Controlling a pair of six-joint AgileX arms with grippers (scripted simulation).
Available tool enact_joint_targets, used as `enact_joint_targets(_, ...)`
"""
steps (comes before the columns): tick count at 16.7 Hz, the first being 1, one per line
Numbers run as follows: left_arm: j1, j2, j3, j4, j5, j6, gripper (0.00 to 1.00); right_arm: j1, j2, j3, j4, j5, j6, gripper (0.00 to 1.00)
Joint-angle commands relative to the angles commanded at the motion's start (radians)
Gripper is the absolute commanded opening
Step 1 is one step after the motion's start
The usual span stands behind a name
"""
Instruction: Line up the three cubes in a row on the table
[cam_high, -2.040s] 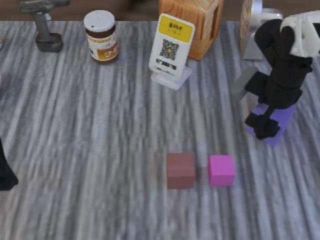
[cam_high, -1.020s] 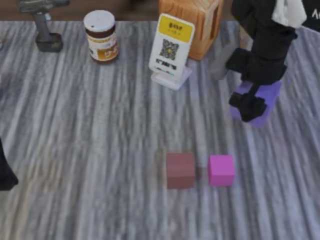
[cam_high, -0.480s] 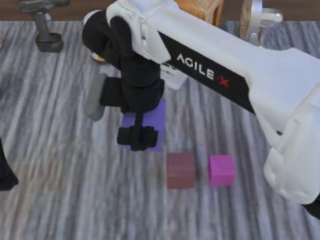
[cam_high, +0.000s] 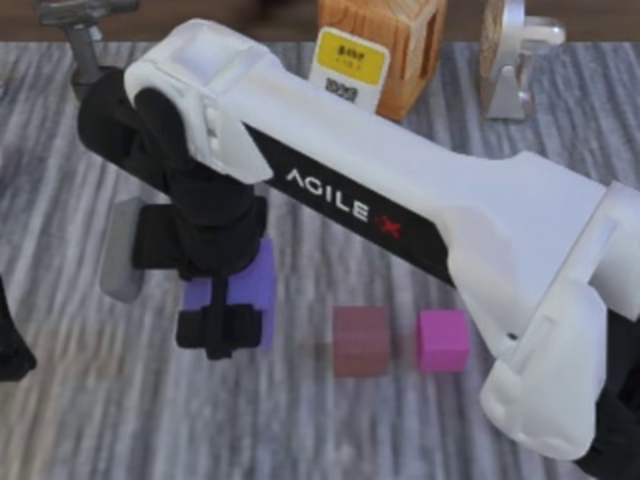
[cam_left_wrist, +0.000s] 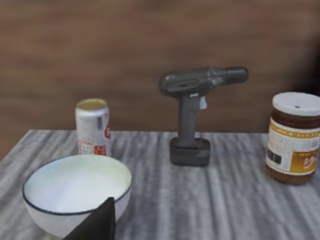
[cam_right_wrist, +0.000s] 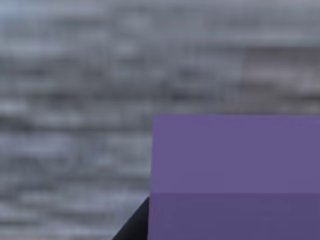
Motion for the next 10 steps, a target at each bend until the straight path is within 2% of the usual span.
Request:
enact_joint_targets(4, 0.0, 0.0, 0.0, 0.0, 0.0, 0.0, 1.0, -0.001, -0.014, -0.042, 0.041, -0.001, 0.0, 0.0)
enact_joint_targets(10, 0.0, 0.0, 0.0, 0.0, 0.0, 0.0, 1.0, -0.002, -0.053, -0.313, 0.256, -0.002, 0.002, 0.0)
